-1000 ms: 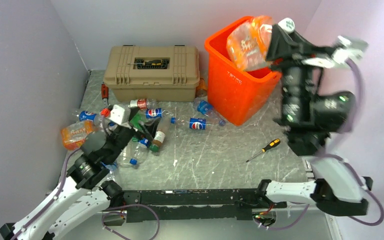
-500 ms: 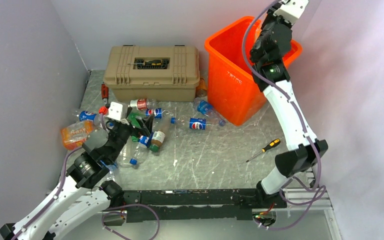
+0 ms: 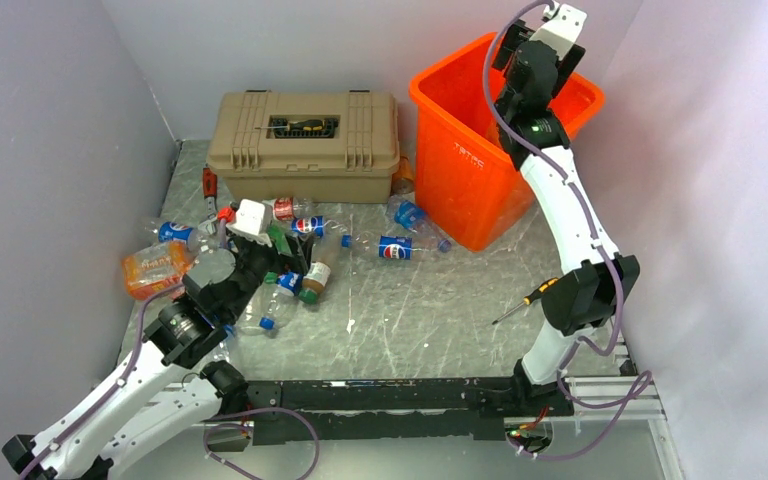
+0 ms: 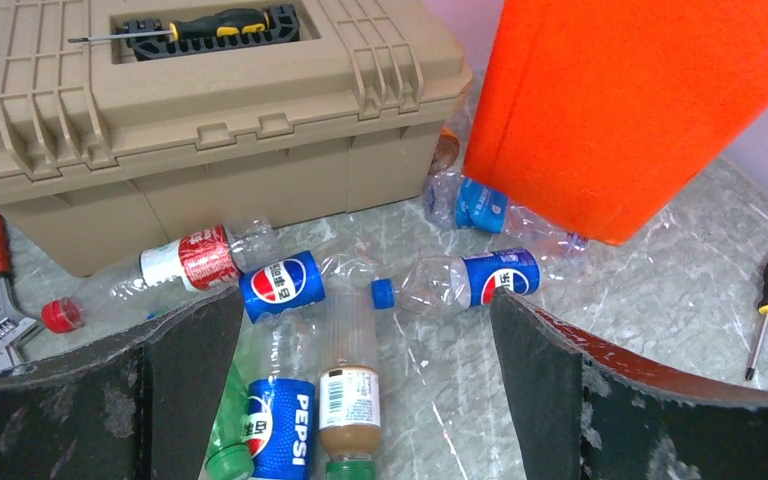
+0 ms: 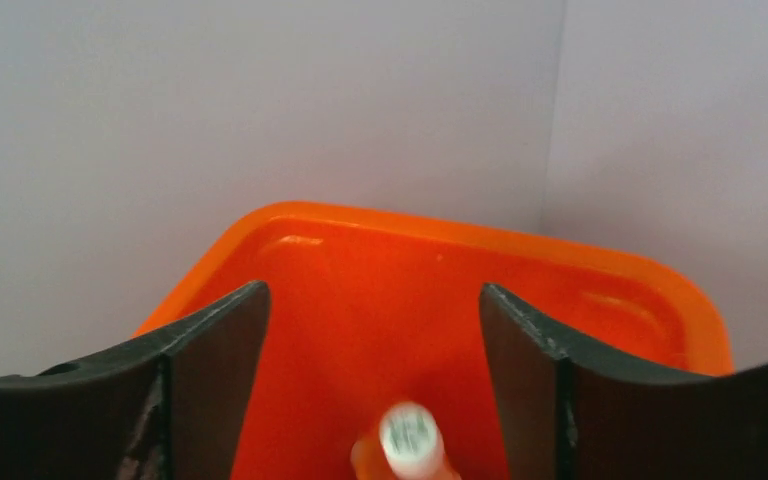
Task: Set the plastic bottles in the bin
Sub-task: Place the plastic bottle in the trash bin, then pick up the plastic bottle at the center of the board.
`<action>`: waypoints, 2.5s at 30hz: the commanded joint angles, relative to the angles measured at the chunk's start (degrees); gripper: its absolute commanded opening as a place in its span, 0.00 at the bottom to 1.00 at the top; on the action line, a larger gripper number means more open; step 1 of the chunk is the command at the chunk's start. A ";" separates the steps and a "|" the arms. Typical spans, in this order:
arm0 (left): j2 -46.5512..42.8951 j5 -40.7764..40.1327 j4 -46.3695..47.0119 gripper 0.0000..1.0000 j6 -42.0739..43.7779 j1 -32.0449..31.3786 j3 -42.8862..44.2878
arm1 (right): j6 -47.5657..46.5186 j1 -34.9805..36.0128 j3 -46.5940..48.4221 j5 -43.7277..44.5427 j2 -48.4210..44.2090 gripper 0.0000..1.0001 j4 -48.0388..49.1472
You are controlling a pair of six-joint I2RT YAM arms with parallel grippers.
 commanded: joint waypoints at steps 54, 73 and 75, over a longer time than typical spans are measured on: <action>15.37 -6.13 -10.29 0.99 -0.89 0.28 9.28 | 6.28 26.51 -53.95 -23.57 -6.10 0.88 8.62; 14.83 -3.44 -10.16 0.98 -0.49 0.28 9.56 | 16.29 28.76 -61.01 -37.22 -6.93 0.86 5.85; 15.11 -3.25 -10.28 0.98 -0.62 0.28 9.61 | 17.39 30.32 -62.45 -37.00 -8.50 0.86 5.86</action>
